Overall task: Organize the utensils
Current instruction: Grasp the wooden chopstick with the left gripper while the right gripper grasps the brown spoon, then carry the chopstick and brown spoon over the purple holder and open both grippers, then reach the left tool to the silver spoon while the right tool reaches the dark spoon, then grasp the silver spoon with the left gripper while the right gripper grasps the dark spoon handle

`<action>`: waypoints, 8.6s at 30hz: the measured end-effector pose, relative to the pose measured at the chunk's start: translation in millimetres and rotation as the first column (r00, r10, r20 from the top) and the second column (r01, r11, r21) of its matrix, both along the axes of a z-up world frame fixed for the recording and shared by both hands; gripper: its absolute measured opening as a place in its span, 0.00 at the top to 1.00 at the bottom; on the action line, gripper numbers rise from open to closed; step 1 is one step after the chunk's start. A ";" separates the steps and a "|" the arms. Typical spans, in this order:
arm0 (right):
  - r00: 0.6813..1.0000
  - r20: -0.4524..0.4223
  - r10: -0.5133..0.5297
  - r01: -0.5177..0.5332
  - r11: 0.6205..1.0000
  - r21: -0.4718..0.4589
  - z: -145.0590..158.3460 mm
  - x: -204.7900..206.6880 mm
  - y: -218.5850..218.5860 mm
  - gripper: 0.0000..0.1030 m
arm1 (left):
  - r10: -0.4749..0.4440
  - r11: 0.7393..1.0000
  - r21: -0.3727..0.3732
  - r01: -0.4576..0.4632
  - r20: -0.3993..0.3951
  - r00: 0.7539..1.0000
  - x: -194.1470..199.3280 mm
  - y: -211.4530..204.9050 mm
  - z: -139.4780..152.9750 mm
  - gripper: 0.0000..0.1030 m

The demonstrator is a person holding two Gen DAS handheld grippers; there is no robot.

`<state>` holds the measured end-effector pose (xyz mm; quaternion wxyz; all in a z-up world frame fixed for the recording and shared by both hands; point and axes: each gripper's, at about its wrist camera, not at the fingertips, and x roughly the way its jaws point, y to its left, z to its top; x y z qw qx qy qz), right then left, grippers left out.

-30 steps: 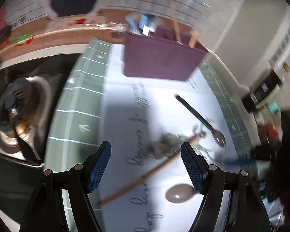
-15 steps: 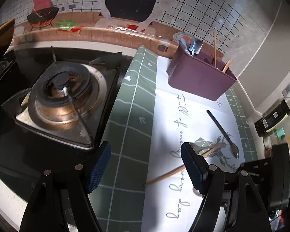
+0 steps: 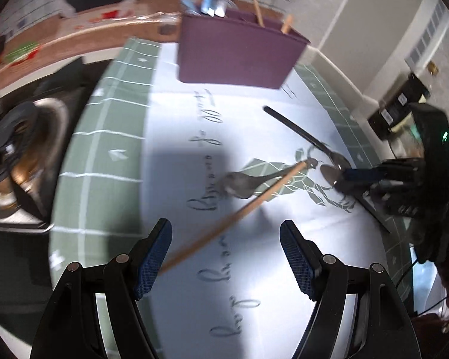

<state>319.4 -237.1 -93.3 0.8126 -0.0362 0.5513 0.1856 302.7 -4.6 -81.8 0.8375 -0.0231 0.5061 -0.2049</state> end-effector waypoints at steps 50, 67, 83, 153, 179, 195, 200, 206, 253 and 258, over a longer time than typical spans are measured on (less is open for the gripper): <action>0.992 0.112 0.063 -0.049 0.990 -0.129 -9.7 -14.9 13.7 0.71 | 0.211 0.975 -0.083 -0.204 0.090 0.973 -20.4 -18.8 41.5 0.94; 0.979 0.202 0.020 -0.020 1.000 -0.006 24.0 -17.5 15.3 0.71 | 0.210 0.974 -0.120 -0.191 0.170 0.963 -44.2 -6.5 78.8 0.94; 0.938 0.305 -0.163 0.109 0.976 0.189 96.1 -35.0 -20.6 0.72 | 0.157 0.979 -0.165 -0.122 0.219 0.963 -29.3 -17.1 97.3 0.95; 0.996 0.011 -0.093 0.093 0.994 0.049 32.6 29.4 -19.2 0.64 | 0.202 0.979 -0.029 -0.202 -0.015 0.979 18.5 10.4 17.8 0.69; 0.996 -0.040 0.075 -0.072 0.995 0.063 -8.2 22.1 53.1 0.91 | 0.290 0.956 0.024 -0.291 0.043 0.956 -39.1 39.5 34.5 0.66; 0.994 0.063 -0.091 0.089 0.995 0.045 21.3 -20.2 -12.4 0.78 | 0.270 0.947 -0.108 -0.303 -0.246 0.931 38.7 -6.0 -14.8 0.62; 0.985 0.067 -0.159 0.157 0.987 0.042 17.0 -18.4 -39.4 0.77 | 0.293 0.944 -0.087 -0.320 -0.231 0.928 71.9 -31.6 -14.1 0.58; 0.984 0.069 -0.163 0.159 0.986 0.059 11.8 -7.3 -51.2 0.77 | 0.233 0.969 -0.036 -0.243 -0.186 0.955 107.2 -73.5 -13.5 0.56; 0.992 -0.046 -0.117 0.122 0.984 0.127 -11.1 20.0 -4.8 0.08 | 0.078 0.995 0.055 -0.077 -0.010 0.997 62.4 -17.2 22.8 0.53; 0.998 -0.065 -0.020 0.023 0.998 0.051 -12.4 22.7 13.3 0.05 | 0.133 0.991 0.022 -0.133 -0.011 0.991 57.1 0.0 25.0 0.53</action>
